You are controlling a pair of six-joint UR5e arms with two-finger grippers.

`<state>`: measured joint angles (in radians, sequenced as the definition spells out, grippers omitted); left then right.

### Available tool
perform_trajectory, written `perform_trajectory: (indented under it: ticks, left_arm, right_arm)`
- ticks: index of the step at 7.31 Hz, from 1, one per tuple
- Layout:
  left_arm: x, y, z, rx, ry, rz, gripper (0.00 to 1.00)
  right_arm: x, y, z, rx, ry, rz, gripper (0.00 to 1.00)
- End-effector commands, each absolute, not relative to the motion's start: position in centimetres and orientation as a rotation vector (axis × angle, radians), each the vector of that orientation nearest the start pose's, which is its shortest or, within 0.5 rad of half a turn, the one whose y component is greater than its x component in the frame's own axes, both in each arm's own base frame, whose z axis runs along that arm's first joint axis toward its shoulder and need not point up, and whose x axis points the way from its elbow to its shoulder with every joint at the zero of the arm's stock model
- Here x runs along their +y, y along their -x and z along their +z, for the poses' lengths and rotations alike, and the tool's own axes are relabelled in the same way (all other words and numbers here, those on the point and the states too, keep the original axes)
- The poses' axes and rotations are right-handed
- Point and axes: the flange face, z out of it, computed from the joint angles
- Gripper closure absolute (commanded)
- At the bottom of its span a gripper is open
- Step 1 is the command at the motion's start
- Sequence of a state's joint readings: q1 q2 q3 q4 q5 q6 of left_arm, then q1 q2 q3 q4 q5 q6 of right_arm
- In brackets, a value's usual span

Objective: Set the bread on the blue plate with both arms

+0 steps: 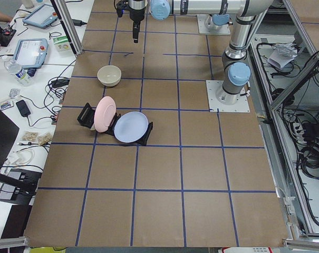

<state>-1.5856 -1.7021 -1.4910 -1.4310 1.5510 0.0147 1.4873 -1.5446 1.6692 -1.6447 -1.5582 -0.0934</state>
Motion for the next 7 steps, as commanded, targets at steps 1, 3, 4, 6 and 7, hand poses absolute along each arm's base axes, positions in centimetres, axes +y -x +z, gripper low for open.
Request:
perform_trajectory:
  ticks: [1, 3, 4, 6, 7]
  left_arm:
    - [-55.6, 11.7, 47.8, 3.154, 0.027, -0.151, 0.0]
    - [-56.2, 3.1, 46.4, 3.138, 0.297, -0.104, 0.0]
    - [-56.2, -1.3, 45.5, 3.12, 0.405, -0.104, 0.0]
    - [-55.6, -11.9, 42.6, 3.014, 0.722, -0.002, 0.0]
    - [-55.2, -15.1, 41.0, 2.993, 0.831, 0.041, 0.0]
  right_arm:
    - [-50.6, -4.4, 39.6, 3.132, 0.064, 0.02, 0.0]
    - [-50.3, -0.3, 37.4, 3.128, 0.124, 0.017, 0.0]
    - [-49.9, 2.8, 36.4, 3.128, 0.163, 0.002, 0.0]
    - [-48.7, 7.2, 33.8, 3.134, 0.238, -0.041, 0.0]
    - [-48.2, 8.3, 32.5, 3.156, 0.301, -0.098, 0.0]
